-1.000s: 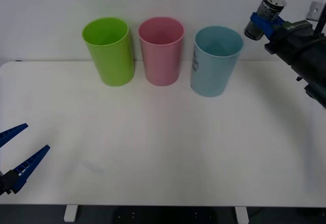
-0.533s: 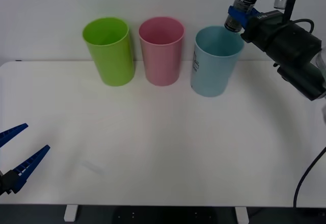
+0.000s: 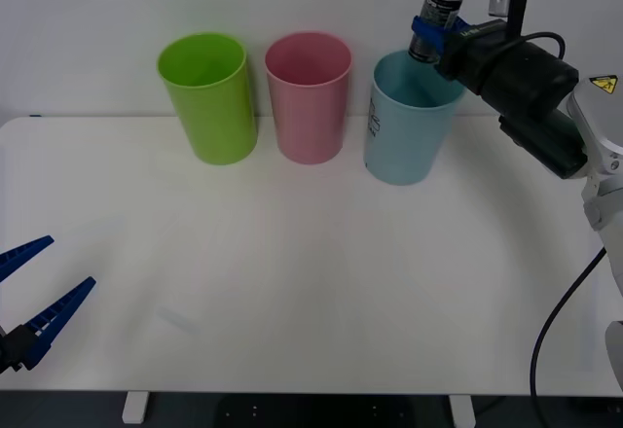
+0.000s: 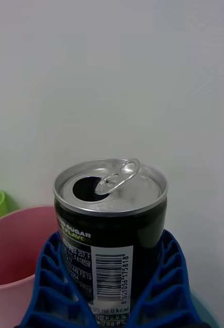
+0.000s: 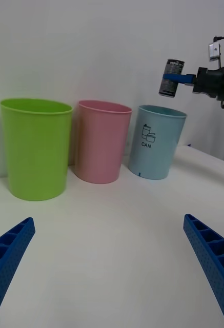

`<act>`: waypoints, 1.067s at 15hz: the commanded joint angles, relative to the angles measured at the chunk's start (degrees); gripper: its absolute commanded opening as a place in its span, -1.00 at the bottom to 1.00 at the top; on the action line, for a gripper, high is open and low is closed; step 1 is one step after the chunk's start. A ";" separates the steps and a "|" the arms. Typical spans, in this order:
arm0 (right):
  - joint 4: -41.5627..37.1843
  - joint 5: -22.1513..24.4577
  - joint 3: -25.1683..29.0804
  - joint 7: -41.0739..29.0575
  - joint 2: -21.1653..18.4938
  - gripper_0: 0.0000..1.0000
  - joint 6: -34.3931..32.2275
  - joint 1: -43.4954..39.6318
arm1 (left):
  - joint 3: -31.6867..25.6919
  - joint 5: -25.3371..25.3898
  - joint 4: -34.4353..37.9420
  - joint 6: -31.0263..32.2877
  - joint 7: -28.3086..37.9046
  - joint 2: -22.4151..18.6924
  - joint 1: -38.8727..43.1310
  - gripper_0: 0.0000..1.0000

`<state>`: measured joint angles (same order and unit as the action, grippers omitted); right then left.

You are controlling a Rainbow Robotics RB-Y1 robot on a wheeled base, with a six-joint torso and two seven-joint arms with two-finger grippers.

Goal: Grasp the object on the table and drop it into the matching bin: aluminum can to the light blue bin, PET bottle to the pink bin.

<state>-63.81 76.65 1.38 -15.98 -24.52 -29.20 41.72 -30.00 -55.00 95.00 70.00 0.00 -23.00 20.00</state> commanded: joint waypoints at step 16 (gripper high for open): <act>-8.17 -1.06 2.93 2.71 -0.17 1.00 -2.35 -7.53 | 0.00 0.00 0.00 0.00 0.00 0.00 0.00 1.00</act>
<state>-70.13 75.61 3.99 -13.25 -24.63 -31.55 35.70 -30.00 -55.00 95.00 70.00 0.00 -23.00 20.00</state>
